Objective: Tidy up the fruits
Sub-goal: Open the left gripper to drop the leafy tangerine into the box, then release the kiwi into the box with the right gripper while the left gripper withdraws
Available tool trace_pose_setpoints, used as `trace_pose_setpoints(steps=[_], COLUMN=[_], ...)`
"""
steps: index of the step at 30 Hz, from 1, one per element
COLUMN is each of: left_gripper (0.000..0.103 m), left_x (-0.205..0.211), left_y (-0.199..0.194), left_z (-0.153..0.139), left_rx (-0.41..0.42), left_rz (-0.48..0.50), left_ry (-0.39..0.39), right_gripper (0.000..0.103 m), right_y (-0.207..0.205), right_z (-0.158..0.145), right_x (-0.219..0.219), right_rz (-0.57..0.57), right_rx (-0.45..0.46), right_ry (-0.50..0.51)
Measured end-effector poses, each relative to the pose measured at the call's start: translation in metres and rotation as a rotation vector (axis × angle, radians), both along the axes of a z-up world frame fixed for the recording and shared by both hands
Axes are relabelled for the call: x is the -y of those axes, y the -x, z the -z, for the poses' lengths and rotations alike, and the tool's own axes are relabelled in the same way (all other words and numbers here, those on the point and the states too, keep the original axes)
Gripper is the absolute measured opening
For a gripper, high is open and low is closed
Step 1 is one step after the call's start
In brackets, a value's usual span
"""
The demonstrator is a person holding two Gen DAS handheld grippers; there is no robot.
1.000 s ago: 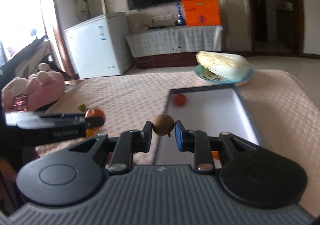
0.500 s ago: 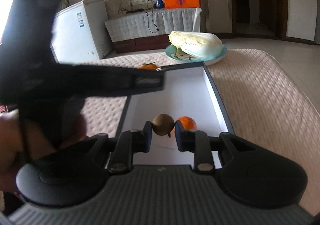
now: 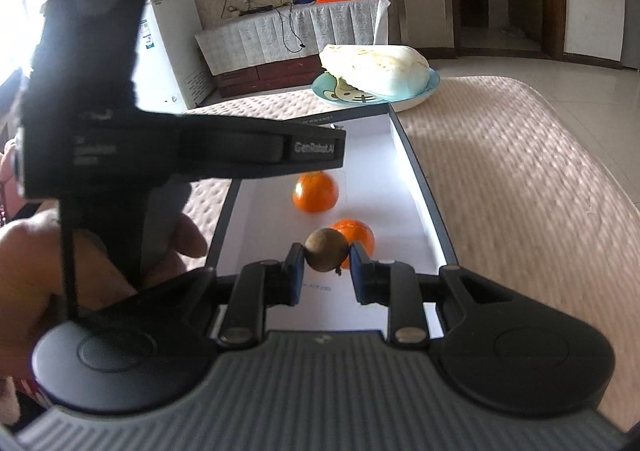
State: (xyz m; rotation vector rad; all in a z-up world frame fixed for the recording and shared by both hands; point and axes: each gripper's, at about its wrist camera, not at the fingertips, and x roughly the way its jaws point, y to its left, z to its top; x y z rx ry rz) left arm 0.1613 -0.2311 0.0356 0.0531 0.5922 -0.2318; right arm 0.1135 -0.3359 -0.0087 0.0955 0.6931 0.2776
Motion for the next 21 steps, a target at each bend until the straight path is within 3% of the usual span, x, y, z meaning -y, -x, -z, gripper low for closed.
trace_pose_setpoints(steps=[8,15,21], left_gripper=[0.058,0.058,0.058], left_x=[-0.018,-0.065,-0.111], left_y=[0.032,0.091,0.143], left_z=[-0.025,-0.047,-0.050], left_rx=[0.077,0.111,0.108], left_rz=[-0.001,-0.019,-0.063], left_ry=[-0.008,0.019,0.025], right_gripper=[0.027,0.027,0.027], right_y=[-0.006,-0.012,-0.015], right_z=[0.003,0.006,0.006], right_x=[-0.005,-0.011,-0.019], right_rz=[0.015,0.029,0.044], right_rx=[-0.008,-0.013,0.000], right_ry=[0.009,0.009,0.001])
